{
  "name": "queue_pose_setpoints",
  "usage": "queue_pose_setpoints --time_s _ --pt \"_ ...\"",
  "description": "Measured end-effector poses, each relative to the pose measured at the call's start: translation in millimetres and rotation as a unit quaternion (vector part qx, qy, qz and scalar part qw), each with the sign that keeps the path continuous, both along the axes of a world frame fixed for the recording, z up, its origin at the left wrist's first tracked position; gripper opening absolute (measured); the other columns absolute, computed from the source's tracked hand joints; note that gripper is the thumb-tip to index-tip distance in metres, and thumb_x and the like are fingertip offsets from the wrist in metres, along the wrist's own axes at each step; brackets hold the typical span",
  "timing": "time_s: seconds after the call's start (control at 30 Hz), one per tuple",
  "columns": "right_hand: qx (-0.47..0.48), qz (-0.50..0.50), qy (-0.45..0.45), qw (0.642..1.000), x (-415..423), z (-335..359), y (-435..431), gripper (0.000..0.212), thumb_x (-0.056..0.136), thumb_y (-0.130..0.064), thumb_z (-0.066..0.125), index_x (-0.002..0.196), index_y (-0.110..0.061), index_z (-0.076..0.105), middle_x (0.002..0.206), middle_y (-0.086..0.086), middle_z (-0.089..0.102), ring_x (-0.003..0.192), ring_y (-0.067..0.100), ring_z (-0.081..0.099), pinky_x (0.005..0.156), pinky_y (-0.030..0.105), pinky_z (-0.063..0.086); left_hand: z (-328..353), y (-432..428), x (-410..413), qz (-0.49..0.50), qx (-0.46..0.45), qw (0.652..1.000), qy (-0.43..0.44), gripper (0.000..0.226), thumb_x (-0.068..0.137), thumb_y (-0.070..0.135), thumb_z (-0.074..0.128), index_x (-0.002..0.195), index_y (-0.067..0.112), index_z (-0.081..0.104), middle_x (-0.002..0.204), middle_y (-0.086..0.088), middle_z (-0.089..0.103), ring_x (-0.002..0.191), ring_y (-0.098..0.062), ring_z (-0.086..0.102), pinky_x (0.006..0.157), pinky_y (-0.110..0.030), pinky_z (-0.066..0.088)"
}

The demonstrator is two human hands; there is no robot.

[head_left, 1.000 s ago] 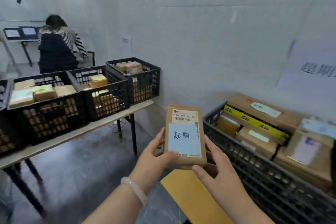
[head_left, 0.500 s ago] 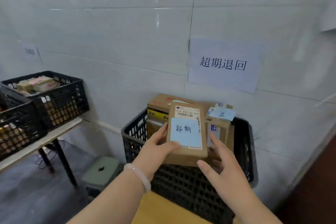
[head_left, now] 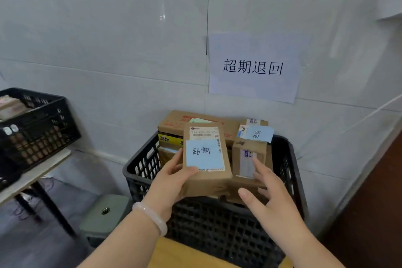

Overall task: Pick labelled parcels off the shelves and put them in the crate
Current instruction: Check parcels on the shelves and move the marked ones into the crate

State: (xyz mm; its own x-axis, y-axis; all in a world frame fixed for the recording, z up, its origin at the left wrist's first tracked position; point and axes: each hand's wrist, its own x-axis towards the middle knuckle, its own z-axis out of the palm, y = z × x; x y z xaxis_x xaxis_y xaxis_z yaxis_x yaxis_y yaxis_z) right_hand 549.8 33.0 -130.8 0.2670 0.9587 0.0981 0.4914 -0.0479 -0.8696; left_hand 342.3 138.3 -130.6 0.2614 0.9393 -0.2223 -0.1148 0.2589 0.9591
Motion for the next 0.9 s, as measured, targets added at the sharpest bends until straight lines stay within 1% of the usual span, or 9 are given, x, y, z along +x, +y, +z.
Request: queue_pose_setpoints --time_s 0.13,0.27,0.37,0.5,0.6,0.67,0.73,0.8,0.9 --pt "-0.027 0.04 0.0 0.999 -28 1 35 0.064 0.089 -0.052 0.058 0.141 -0.059 0.023 0.148 -0.026 0.027 0.138 0.0 0.028 0.116 0.038 0.031 -4 11 -17 0.037 -0.012 0.999 -0.017 0.057 0.088 0.019 0.07 0.133 0.048 0.05 0.105 0.011 0.074 0.1 -0.016 0.068 0.077 -0.037 0.06" --pt "-0.077 0.016 0.076 0.994 -57 10 79 0.062 0.092 -0.056 0.05 0.148 -0.045 0.026 0.151 -0.015 0.036 0.136 0.01 0.037 0.111 0.037 0.034 -2 29 -30 0.026 -0.006 1.0 -0.012 0.063 0.087 0.019 0.071 0.138 0.047 0.047 0.109 0.008 0.073 0.103 -0.018 0.068 0.087 -0.043 0.059" --pt "-0.112 0.002 0.146 0.983 -76 10 105 0.06 0.094 -0.055 0.048 0.149 -0.043 0.025 0.141 -0.013 0.046 0.126 0.014 0.045 0.111 0.044 0.037 -3 41 -39 0.02 0.0 1.0 0.004 0.063 0.087 0.023 0.073 0.138 0.049 0.047 0.114 0.006 0.07 0.108 -0.02 0.065 0.089 -0.047 0.057" --pt "-0.101 -0.034 0.203 0.973 -87 0 126 0.053 0.093 -0.047 0.057 0.142 -0.044 0.036 0.119 -0.018 0.054 0.112 0.012 0.051 0.102 0.048 0.046 -6 51 -46 0.009 0.022 1.0 0.018 0.054 0.085 0.027 0.074 0.122 0.057 0.049 0.116 0.006 0.065 0.109 -0.017 0.063 0.089 -0.043 0.058" --pt "-0.104 -0.043 0.22 0.969 -82 0 136 0.042 0.091 -0.045 0.06 0.131 -0.048 0.046 0.116 -0.019 0.058 0.11 0.012 0.055 0.097 0.047 0.05 -1 65 -57 -0.006 0.032 0.999 0.039 0.047 0.075 0.042 0.076 0.109 0.061 0.051 0.116 0.011 0.065 0.11 -0.011 0.062 0.094 -0.043 0.054" --pt "-0.109 -0.042 0.207 0.971 -76 0 142 0.031 0.09 -0.046 0.059 0.12 -0.051 0.052 0.12 -0.017 0.059 0.113 0.013 0.055 0.098 0.048 0.048 2 79 -67 0.002 0.047 0.998 0.049 0.061 0.065 0.056 0.075 0.12 0.059 0.05 0.119 0.015 0.064 0.112 -0.006 0.059 0.097 -0.04 0.049" --pt "-0.114 -0.032 0.192 0.974 -72 1 149 0.024 0.091 -0.045 0.057 0.114 -0.05 0.054 0.119 -0.016 0.061 0.111 0.012 0.056 0.095 0.045 0.051 3 95 -76 0.026 0.045 0.997 0.048 0.067 0.079 0.05 0.07 0.139 0.049 0.04 0.128 0.013 0.059 0.115 -0.008 0.057 0.096 -0.038 0.048" --pt "-0.126 -0.023 0.182 0.975 -71 -1 156 0.021 0.091 -0.043 0.057 0.112 -0.047 0.059 0.115 -0.015 0.064 0.108 0.012 0.058 0.088 0.04 0.054 3 110 -84 0.031 0.043 0.996 0.067 0.06 0.09 0.04 0.064 0.144 0.043 0.036 0.136 0.009 0.054 0.12 -0.011 0.054 0.105 -0.042 0.043" --pt "-0.146 -0.011 0.184 0.972 -70 -4 165 0.028 0.092 -0.041 0.057 0.119 -0.042 0.06 0.114 -0.011 0.067 0.106 0.014 0.061 0.083 0.038 0.056 -2 126 -95 0.011 0.059 0.99 0.13 0.025 0.092 0.037 0.063 0.115 0.045 0.054 0.119 0.017 0.062 0.112 -0.005 0.058 0.108 -0.044 0.042"
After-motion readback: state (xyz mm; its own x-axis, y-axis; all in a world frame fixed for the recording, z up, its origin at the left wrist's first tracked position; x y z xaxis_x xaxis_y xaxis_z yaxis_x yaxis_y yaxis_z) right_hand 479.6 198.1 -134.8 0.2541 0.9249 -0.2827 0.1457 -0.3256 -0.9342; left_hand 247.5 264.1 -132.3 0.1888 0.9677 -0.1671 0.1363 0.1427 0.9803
